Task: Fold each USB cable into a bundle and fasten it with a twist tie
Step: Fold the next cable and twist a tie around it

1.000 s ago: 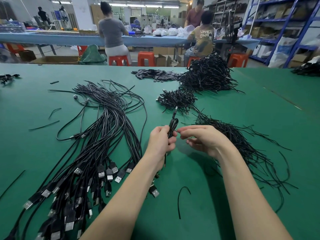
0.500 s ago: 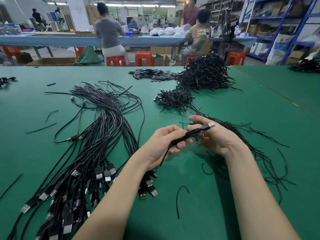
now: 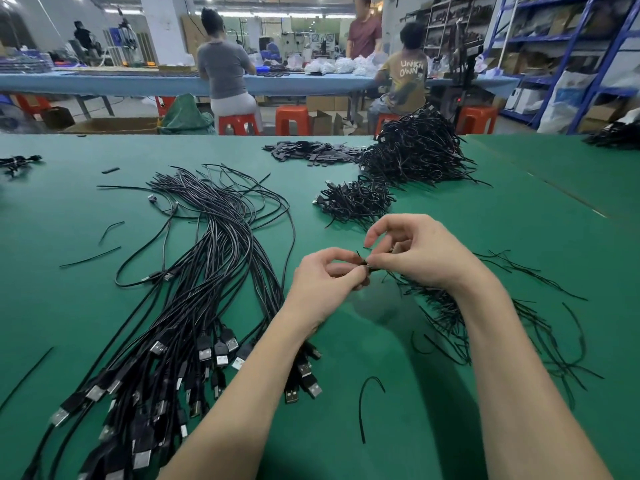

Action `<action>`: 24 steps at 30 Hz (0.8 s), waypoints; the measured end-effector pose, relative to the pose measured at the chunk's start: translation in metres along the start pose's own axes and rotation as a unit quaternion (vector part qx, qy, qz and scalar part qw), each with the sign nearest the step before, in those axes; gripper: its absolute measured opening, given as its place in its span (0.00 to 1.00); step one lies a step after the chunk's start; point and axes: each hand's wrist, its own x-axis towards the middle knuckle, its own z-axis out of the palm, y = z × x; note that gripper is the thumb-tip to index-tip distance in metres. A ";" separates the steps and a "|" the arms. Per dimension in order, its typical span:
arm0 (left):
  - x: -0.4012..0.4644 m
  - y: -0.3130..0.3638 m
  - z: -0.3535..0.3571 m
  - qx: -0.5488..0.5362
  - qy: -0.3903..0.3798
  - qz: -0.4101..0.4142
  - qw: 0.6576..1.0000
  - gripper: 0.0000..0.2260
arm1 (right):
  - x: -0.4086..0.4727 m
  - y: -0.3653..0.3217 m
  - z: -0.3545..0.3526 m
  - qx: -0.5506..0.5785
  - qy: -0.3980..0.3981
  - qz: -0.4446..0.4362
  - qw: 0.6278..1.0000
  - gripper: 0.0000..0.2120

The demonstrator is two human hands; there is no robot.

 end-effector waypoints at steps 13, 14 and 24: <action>-0.007 -0.001 0.006 0.208 0.142 0.230 0.940 0.05 | 0.008 -0.010 0.024 -0.168 0.114 -0.009 0.979 0.08; -0.005 0.001 0.005 0.202 0.139 0.206 0.947 0.05 | 0.008 -0.009 0.026 -0.173 0.120 -0.022 0.977 0.07; 0.009 0.024 -0.023 -0.274 -0.021 -0.086 0.958 0.03 | 0.008 -0.003 0.041 -0.032 0.158 -0.090 0.983 0.07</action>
